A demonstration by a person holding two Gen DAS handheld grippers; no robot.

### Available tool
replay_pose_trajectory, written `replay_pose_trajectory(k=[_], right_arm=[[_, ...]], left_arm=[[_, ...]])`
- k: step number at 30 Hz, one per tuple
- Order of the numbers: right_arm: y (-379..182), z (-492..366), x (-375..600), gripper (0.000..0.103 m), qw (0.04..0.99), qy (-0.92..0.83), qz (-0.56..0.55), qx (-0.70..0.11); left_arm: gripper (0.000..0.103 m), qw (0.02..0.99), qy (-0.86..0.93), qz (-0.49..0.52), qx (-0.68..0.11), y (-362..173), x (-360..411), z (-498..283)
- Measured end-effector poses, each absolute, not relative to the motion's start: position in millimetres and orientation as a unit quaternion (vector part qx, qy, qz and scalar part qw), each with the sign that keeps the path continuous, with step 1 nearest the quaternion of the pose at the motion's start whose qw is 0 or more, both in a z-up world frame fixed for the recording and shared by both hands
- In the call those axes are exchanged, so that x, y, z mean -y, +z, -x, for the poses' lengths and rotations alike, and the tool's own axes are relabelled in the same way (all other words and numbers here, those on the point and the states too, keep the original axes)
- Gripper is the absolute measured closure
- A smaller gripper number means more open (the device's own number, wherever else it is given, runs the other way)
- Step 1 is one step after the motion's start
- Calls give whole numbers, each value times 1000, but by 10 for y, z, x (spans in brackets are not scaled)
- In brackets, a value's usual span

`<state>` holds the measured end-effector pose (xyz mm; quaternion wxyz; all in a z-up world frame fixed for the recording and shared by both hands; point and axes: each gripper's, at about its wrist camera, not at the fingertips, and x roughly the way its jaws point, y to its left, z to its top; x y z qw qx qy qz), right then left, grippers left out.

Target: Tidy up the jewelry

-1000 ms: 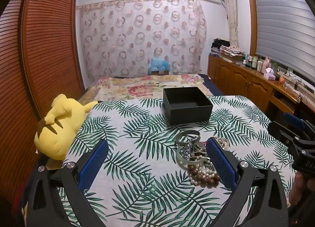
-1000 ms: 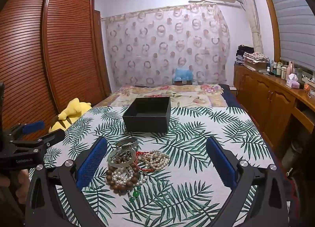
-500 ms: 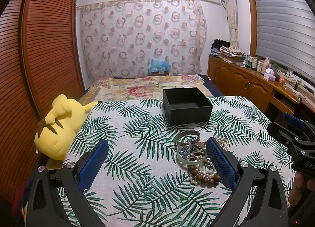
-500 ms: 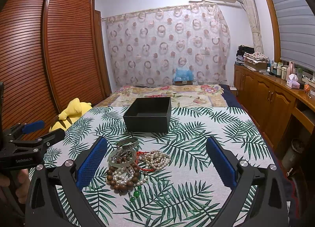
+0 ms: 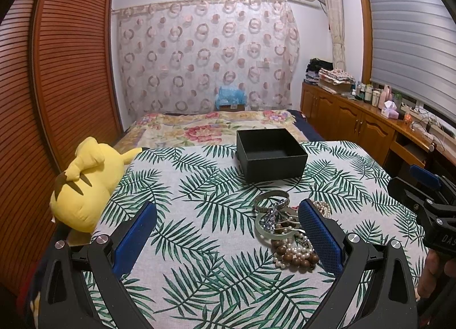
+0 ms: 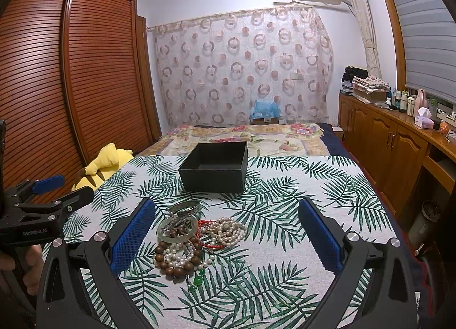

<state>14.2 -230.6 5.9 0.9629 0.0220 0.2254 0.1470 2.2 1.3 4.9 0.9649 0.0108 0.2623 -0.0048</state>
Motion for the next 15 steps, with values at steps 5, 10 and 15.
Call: replay_pose_trajectory(k=[5, 10, 15], right_arm=[[56, -139, 2305, 3, 963, 147, -22, -225], [53, -137, 2306, 3, 963, 147, -22, -225], [48, -135, 2309, 3, 963, 147, -22, -225]], left_arm=[[7, 965, -5, -10, -262, 64, -21, 4], [7, 965, -5, -10, -262, 65, -23, 3], [7, 965, -5, -10, -262, 61, -22, 5]])
